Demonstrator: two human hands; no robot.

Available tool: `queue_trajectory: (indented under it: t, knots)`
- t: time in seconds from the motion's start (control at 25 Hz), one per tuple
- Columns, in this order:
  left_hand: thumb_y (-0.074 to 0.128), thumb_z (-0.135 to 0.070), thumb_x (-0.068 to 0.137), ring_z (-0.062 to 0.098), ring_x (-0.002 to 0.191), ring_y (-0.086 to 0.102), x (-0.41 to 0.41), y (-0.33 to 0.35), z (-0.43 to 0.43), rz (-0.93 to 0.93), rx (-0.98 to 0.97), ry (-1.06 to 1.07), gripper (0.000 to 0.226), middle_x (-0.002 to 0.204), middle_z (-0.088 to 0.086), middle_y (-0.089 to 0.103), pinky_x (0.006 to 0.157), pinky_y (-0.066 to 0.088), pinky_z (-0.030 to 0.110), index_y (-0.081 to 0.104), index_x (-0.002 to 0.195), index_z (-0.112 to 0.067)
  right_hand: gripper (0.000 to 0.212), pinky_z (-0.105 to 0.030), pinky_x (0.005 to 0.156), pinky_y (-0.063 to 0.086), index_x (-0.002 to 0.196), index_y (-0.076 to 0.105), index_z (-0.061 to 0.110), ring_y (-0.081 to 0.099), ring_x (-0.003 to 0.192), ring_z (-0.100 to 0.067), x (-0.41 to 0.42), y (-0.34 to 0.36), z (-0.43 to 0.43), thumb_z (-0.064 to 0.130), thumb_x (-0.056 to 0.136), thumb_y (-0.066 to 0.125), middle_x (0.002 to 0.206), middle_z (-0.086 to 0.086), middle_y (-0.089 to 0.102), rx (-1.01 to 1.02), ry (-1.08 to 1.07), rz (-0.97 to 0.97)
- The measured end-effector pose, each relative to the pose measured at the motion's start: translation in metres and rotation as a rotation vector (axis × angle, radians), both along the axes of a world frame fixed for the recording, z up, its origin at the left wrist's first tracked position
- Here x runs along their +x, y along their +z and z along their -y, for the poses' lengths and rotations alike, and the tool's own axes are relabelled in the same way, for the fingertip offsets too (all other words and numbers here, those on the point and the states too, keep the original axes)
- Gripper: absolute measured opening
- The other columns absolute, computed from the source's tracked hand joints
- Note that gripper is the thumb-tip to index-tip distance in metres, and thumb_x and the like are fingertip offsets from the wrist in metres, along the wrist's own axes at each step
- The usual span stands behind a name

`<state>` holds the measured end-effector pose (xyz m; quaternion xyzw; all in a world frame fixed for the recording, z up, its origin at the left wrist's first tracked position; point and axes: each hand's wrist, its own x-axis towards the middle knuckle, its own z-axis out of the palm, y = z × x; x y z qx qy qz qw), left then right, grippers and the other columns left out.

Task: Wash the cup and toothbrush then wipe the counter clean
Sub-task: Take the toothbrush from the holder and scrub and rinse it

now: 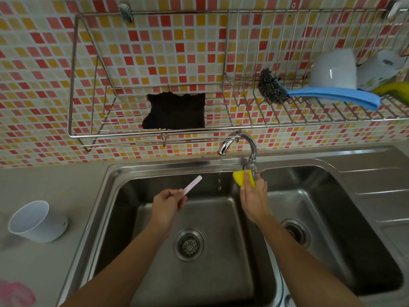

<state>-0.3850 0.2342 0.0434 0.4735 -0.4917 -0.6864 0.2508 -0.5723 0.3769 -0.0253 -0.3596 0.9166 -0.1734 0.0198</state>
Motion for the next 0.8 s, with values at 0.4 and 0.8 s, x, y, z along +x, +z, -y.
queue_trajectory:
  t: [0.4,0.8]
  knots:
    - [0.055,-0.002,0.092,0.012,0.066,0.057,-0.035,0.000,0.002,-0.043,0.164,0.022,0.011,0.075,0.010,0.058,0.058,0.051,0.017,0.059,0.082,-0.003,0.057,-0.040,0.075,0.049,0.145,0.022,0.008,0.053,0.085,-0.028,0.032,0.033,0.028,0.032,0.094,0.025,0.104,-0.021,0.050,-0.158,0.077,-0.067]
    - [0.047,0.000,0.094,0.009,0.059,0.046,-0.083,0.024,-0.010,-0.139,0.529,-0.189,0.017,0.068,0.008,0.051,0.038,0.041,0.009,0.059,0.084,0.006,0.059,-0.033,0.076,0.043,0.147,-0.002,0.017,0.046,0.086,-0.022,0.031,0.033,0.034,0.043,0.098,0.017,0.112,-0.019,0.039,-0.288,0.114,0.033]
